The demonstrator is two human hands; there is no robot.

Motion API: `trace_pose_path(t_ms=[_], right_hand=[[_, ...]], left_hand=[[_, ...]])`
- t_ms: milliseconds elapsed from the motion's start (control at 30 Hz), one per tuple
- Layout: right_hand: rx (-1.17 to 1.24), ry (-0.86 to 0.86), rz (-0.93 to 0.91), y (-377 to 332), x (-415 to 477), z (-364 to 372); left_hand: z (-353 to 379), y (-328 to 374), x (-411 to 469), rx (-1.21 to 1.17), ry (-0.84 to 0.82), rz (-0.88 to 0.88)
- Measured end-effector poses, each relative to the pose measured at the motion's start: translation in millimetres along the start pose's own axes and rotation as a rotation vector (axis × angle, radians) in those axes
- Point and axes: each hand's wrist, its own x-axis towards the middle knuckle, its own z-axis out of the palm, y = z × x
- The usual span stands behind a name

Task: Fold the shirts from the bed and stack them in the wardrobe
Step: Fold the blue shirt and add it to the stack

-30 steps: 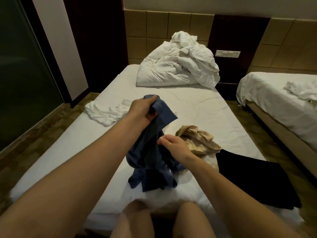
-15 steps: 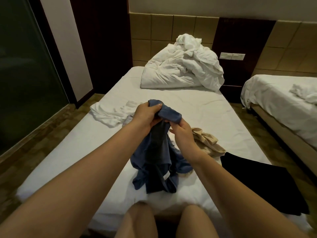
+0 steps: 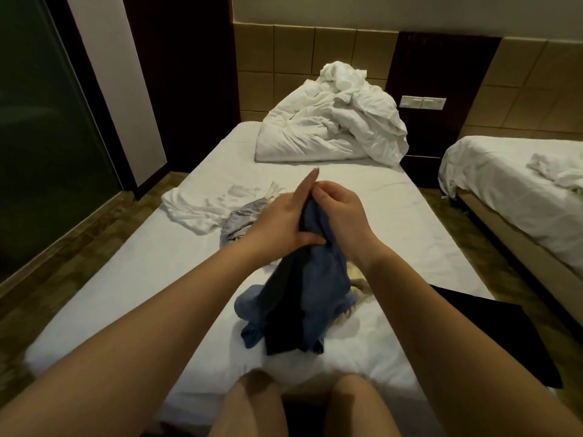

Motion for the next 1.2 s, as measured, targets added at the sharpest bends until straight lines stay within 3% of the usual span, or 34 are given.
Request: trace_pose_path(t_ms=[133,233,333,567,667,767,867,1033,1200], right_hand=[[0.127,0.028,0.076,9,-15,-8],[0.103,-0.143,0.275,35,-31,-18],[-0.063,-0.301,0.386,61,-41,-20],[-0.234,-0.147,0.327,69,-22,-29],[-0.562,-0.025,0.215,52,-3,-42],[-0.833,0.026,0.237,33,10,-54],[-0.728,0.021,0.322,25,11,-60],[-0.439,0.172,0.24,2,17,-61],[-0.388,0.089,0.266,-33,38,-64]], left_hand=[[7,4,8,-0.023,0.093,-0.036],[4,-2,9,-0.134,0.275,-0.067],[-8,-5,12,-0.208,0.334,-0.098],[-50,-31,12,-0.185,0.486,-0.26],[-52,-40,5,-0.178,0.38,-0.328],[-48,-31,-3,-0.332,0.132,-0.342],[-50,-14,-7,-0.471,-0.118,-0.344],[-63,10,-2,-0.546,-0.355,-0.206],[-66,27,6,-0.633,-0.546,-0.103]])
